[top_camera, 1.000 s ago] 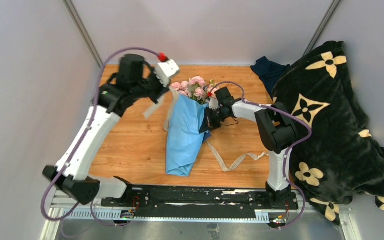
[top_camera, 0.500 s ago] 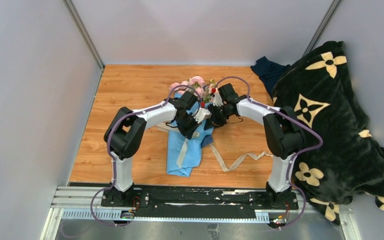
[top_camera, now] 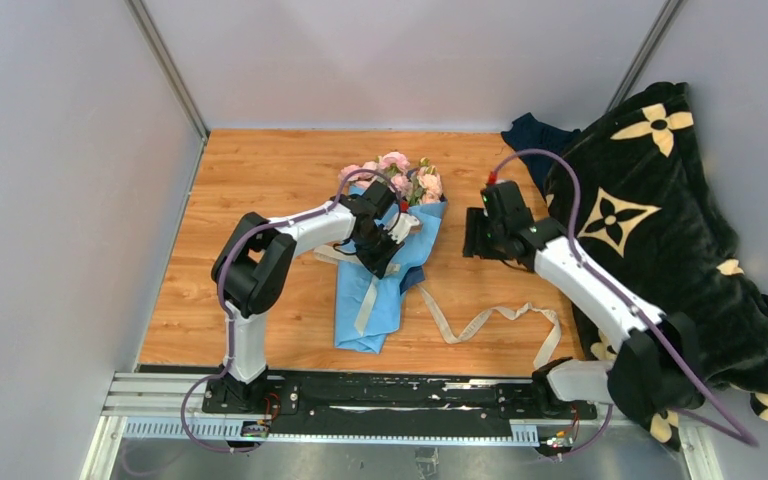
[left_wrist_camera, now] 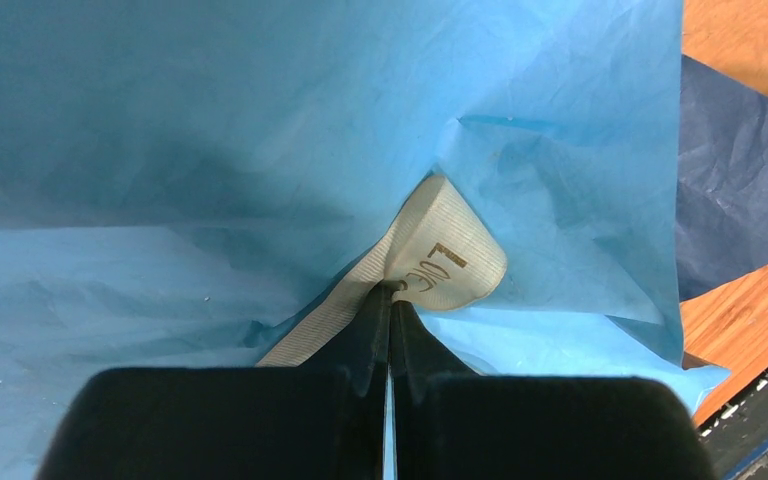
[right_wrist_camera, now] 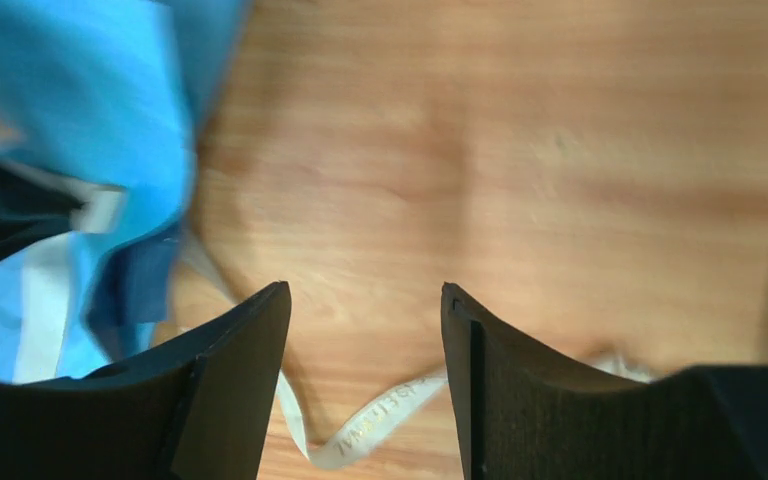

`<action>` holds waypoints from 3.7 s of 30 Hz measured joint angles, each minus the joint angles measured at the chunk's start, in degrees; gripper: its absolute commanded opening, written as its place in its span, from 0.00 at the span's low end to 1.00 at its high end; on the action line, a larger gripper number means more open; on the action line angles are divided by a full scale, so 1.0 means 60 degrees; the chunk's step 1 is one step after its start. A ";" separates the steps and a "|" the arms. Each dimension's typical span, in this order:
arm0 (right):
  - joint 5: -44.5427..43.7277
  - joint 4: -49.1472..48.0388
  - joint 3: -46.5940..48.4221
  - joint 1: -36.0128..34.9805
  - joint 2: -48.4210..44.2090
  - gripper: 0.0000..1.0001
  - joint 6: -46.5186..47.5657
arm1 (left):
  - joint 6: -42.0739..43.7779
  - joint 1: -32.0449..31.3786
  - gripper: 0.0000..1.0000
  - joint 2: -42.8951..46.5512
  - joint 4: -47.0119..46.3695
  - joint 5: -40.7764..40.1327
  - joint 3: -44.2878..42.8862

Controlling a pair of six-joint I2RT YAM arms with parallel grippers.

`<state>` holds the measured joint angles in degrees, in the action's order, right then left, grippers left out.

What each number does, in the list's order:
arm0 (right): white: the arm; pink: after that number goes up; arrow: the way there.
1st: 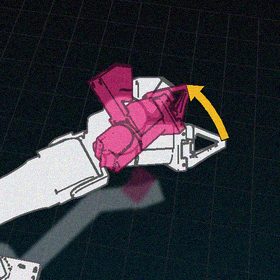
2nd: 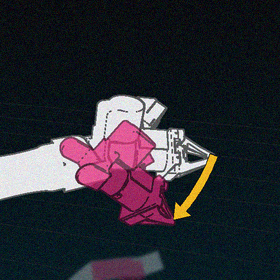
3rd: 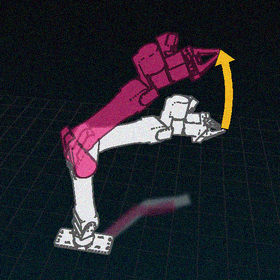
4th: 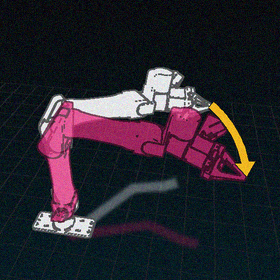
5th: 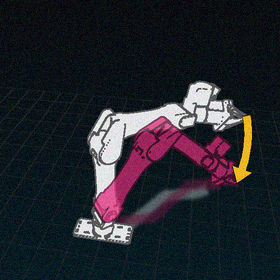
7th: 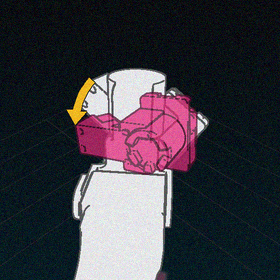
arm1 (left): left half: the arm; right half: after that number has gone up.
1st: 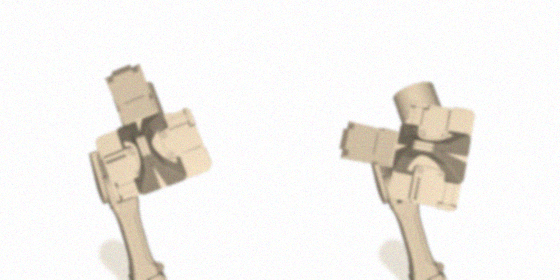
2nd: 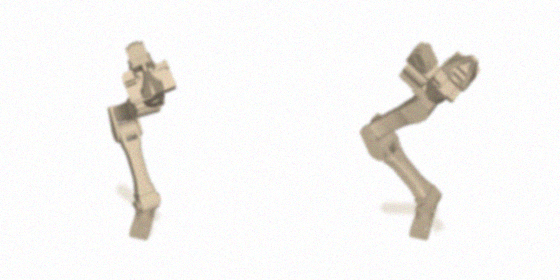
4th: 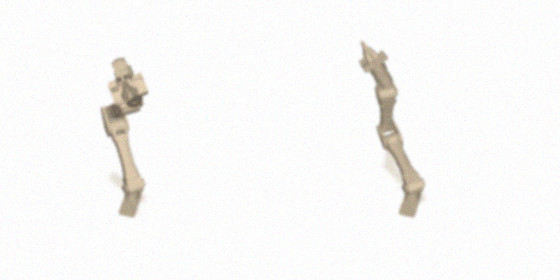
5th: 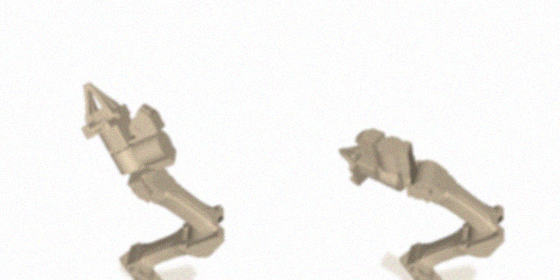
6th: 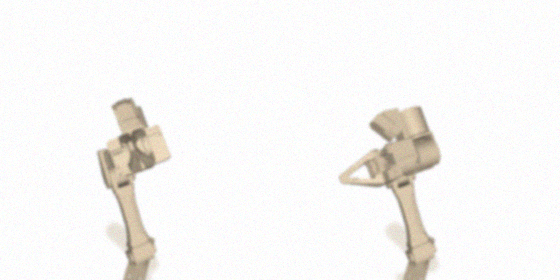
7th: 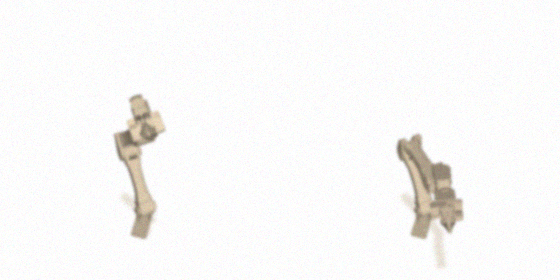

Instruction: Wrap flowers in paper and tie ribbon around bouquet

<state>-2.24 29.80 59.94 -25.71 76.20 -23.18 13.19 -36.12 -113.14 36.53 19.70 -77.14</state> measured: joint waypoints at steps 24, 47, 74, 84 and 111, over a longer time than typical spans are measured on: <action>-0.1818 0.2058 -0.2630 -0.0029 0.0987 0.13 -0.6816 | 0.0040 -0.0342 0.00 0.0066 -0.0189 -0.0397 0.0029; -0.1045 -0.5144 -0.0178 -0.1657 -0.2805 0.00 0.0933 | 0.0463 -0.0386 0.00 -0.0066 -0.0025 0.0160 -0.0452; 0.7315 -1.4590 -0.2736 -0.1497 0.4503 0.00 -0.1107 | -0.1592 0.2273 0.00 0.0368 -0.0597 0.2579 -0.0153; 0.7140 -1.3784 -0.1275 -0.0969 0.5996 0.00 -0.1545 | 0.0390 0.2794 0.00 0.2728 0.1515 0.1333 0.0189; 0.9449 -0.7537 0.1275 -0.0036 0.4659 0.48 0.0466 | 0.5384 -0.0084 0.00 0.1464 0.3778 0.1410 -0.4018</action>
<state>54.46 -15.42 67.59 -25.93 104.16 -20.38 45.50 -36.62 -104.36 59.20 28.16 -101.25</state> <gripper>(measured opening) 0.521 0.007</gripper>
